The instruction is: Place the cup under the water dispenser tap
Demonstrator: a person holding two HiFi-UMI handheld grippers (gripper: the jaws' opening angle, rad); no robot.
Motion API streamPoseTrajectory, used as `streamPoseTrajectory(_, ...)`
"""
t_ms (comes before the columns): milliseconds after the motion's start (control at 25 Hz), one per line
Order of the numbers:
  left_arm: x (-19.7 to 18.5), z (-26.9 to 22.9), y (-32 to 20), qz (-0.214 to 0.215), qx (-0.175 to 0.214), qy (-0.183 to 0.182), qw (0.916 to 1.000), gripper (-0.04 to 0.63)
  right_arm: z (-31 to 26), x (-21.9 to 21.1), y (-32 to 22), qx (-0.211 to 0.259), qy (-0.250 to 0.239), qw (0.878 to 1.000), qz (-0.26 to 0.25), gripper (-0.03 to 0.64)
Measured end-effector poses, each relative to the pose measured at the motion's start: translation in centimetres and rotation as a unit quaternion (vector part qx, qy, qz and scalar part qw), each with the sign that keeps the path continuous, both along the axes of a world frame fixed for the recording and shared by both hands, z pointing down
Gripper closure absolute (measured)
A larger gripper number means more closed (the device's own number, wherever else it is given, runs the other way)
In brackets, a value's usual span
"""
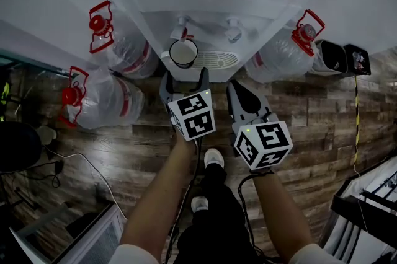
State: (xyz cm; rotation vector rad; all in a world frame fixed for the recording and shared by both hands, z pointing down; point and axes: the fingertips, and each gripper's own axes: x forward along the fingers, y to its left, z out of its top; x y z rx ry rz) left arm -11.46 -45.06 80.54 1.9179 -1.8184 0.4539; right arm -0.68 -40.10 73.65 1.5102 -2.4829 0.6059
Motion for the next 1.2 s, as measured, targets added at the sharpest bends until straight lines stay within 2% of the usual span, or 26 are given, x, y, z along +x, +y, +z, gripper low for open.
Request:
streamPoseTrajectory(240,-0.9,-5.2,4.9,0.025,0.009,-0.005,0.9996,0.160,-5.5,-0.7,3.4,0.019,0.003,1.000,-0.005,0.596)
streamPoseTrajectory(520,-1.5,-14.4,11.2,0.056,0.022,-0.016,0.9981,0.161,-13.6,-0.1,9.1,0.030,0.014,0.999,0.003,0.597)
streamPoseTrajectory(680,-1.7,-20.6,15.1,0.083,0.030,-0.025,0.9958,0.163,-19.9,-0.7,12.8,0.048,0.025,0.999,-0.003,0.597)
streamPoseTrajectory(1040,-1.3,-36.5,24.9,0.123,0.058,-0.018,0.9905,0.204,-33.5,-1.6,19.9,0.061,-0.002,0.998,-0.004,0.596)
streamPoseTrajectory(1200,-0.8,-42.3,28.5,0.128,0.071,-0.013,0.9892,0.237,-38.5,-1.1,22.8,0.070,-0.011,0.998,-0.001,0.597)
